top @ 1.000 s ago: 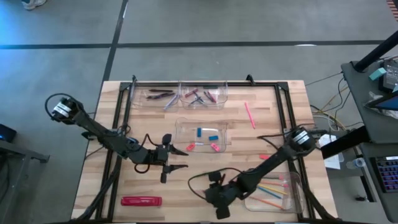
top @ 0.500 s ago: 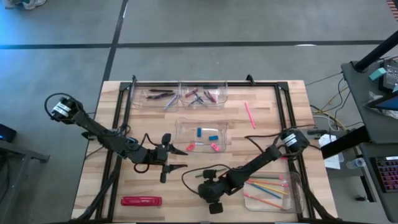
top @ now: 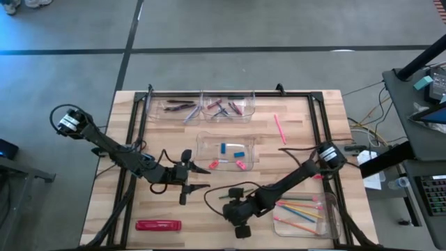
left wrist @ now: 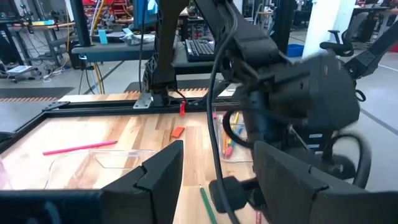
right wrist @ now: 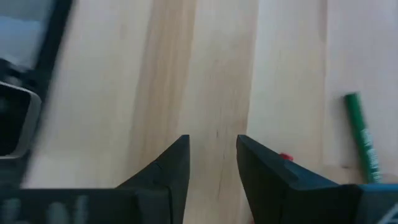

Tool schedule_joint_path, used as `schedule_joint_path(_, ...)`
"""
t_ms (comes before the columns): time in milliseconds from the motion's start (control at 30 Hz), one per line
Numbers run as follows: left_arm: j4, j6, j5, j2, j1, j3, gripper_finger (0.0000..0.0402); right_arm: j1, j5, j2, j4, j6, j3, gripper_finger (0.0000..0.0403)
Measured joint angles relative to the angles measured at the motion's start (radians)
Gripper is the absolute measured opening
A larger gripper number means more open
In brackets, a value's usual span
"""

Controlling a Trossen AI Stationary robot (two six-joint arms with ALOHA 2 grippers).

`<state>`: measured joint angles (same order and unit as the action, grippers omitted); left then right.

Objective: Sort crayons/erasers/pens/pencils in bins
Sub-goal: Put the red crayon into the top right transparent bin

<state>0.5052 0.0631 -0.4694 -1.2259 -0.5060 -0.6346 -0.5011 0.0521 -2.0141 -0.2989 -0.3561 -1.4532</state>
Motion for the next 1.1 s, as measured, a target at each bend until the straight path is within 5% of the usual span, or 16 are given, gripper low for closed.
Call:
schedule_joint_path(367, 0.0, 0.0, 0.0, 0.0, 0.0, 0.0, 0.0182, 0.013, 0.132, 0.022, -0.136, -0.048, 0.001, 0.0123)
schedule_joint_path(867, 0.0, 0.003, 0.0, 0.0, 0.0, 0.001, 0.0182, 0.072, 0.072, 0.004, -0.15, -0.145, 0.054, 0.0122)
schedule_joint_path(1100, 0.0, 0.004, 0.0, 0.0, 0.0, 0.002, 0.0182, 0.071, 0.07, 0.004, -0.155, -0.141, 0.061, 0.0089)
